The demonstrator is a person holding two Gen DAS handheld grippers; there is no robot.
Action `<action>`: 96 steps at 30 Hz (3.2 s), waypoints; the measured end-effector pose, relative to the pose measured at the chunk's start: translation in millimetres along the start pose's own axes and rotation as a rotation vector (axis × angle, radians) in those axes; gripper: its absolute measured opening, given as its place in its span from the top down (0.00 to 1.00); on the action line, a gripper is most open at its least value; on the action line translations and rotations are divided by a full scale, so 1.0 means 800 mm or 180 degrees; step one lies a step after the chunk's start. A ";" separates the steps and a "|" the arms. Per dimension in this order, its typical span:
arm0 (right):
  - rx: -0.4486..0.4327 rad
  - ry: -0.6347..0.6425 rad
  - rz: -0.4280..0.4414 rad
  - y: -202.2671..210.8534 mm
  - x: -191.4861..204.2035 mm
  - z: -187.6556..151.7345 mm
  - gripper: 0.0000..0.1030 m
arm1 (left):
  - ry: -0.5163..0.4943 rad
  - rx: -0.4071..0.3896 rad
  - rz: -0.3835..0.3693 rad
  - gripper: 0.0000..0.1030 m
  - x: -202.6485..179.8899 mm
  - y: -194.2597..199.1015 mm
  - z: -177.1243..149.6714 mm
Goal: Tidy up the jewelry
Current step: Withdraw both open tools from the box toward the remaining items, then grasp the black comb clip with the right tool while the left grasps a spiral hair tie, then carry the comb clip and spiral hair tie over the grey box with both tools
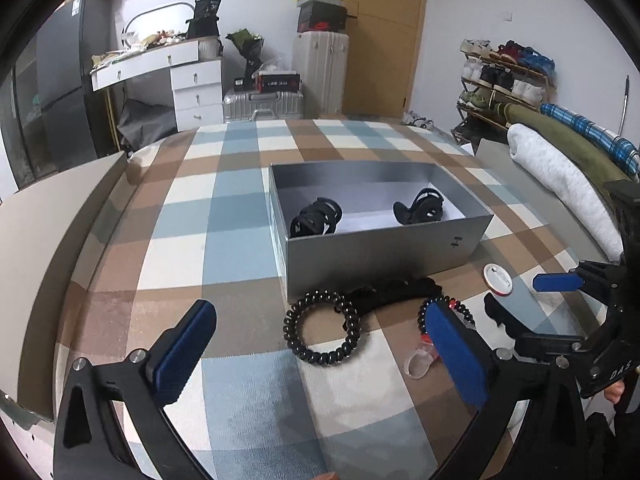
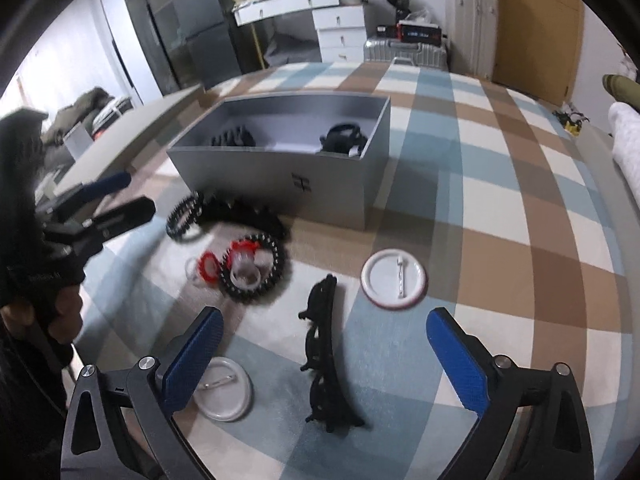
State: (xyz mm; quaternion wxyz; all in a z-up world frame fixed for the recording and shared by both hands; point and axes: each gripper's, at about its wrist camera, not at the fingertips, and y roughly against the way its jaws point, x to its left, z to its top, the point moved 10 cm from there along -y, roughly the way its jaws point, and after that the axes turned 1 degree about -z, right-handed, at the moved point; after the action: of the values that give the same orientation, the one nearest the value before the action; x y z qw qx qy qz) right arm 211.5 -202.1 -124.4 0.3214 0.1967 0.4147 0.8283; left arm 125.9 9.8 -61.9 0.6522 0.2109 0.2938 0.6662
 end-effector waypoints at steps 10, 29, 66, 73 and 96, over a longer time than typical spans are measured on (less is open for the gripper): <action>0.0176 0.0198 0.0008 -0.005 0.007 -0.017 0.26 | -0.0171 0.0166 -0.0035 0.01 -0.016 -0.009 -0.015; 0.0197 0.0552 -0.0076 -0.011 0.028 -0.023 0.87 | -0.0082 0.0406 0.0015 0.01 -0.007 -0.024 -0.032; -0.0061 0.0273 0.0170 0.006 0.029 -0.001 0.87 | -0.0355 0.0411 -0.0330 0.64 -0.037 -0.023 -0.027; -0.0063 0.0284 0.0182 0.006 0.031 0.000 0.87 | -0.0365 0.0585 -0.0166 0.79 -0.033 -0.035 -0.037; -0.0499 0.0180 0.0317 0.040 0.033 0.026 0.87 | -0.0378 -0.0063 -0.0426 0.95 -0.047 0.015 0.008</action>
State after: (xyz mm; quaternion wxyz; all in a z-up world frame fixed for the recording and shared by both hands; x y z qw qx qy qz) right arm 193.2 -186.2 -84.5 0.2825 0.1678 0.3472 0.8784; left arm 123.9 -26.8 -45.3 0.7135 0.2234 0.2615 0.6104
